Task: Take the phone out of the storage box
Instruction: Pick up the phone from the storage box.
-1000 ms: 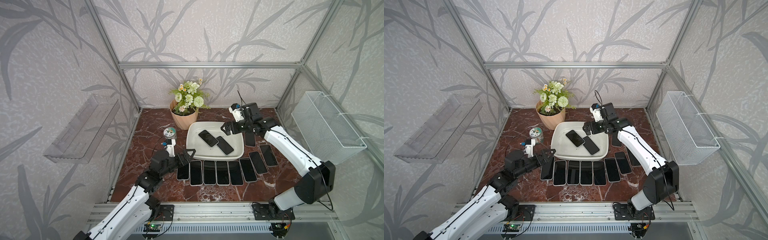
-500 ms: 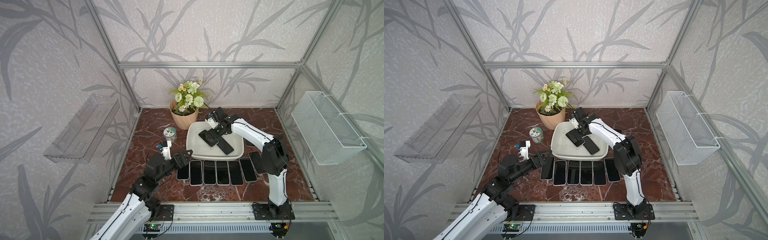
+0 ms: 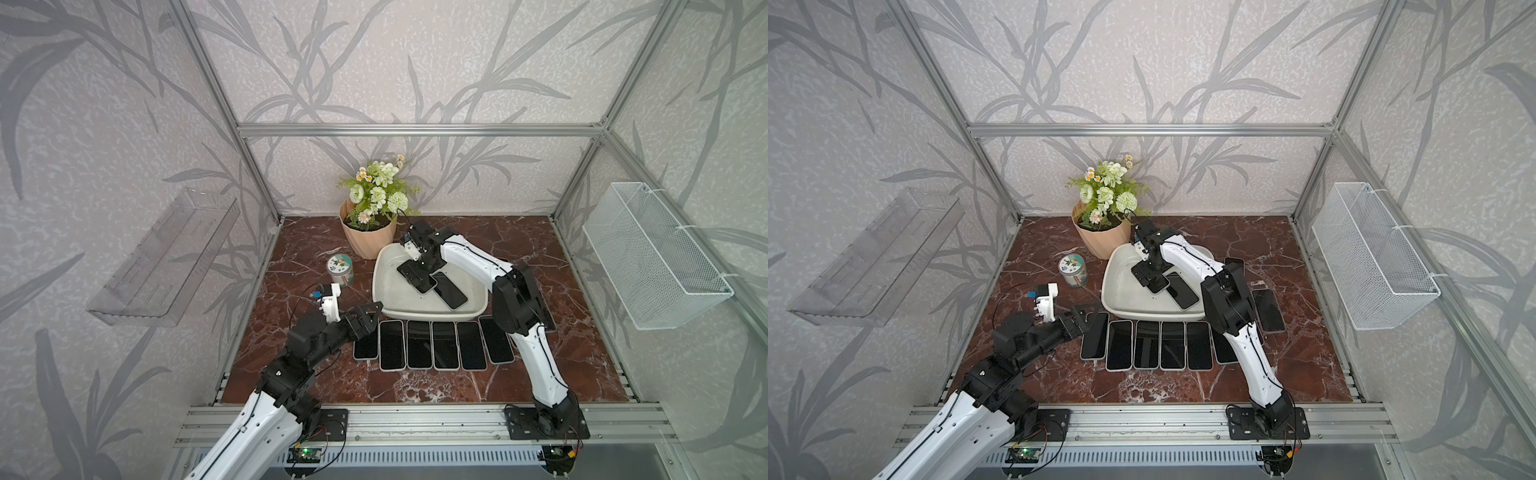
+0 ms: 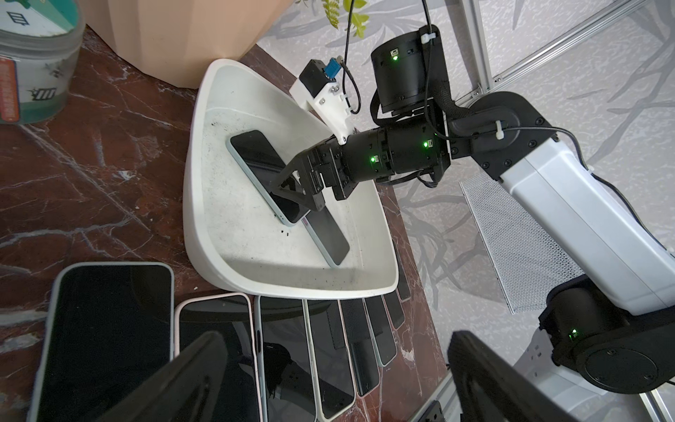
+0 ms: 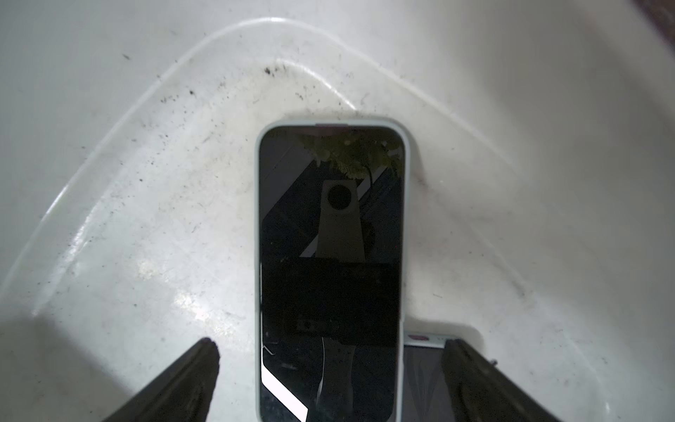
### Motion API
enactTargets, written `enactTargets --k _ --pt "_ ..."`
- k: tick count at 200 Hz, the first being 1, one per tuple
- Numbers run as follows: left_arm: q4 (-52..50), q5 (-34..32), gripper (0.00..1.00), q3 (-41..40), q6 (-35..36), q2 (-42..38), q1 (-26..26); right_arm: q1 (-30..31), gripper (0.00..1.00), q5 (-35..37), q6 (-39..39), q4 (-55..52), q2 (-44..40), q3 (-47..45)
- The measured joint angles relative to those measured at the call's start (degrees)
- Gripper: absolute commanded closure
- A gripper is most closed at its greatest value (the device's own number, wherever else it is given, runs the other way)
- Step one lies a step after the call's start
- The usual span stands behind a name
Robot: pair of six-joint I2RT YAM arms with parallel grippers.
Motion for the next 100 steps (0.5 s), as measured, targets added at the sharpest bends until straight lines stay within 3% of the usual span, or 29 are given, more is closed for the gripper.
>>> enactTargets --k 100 --pt "-0.7 -0.02 0.0 -0.2 0.2 0.0 0.0 0.0 0.0 -2.43 -0.37 -1.51 3.91 1.95"
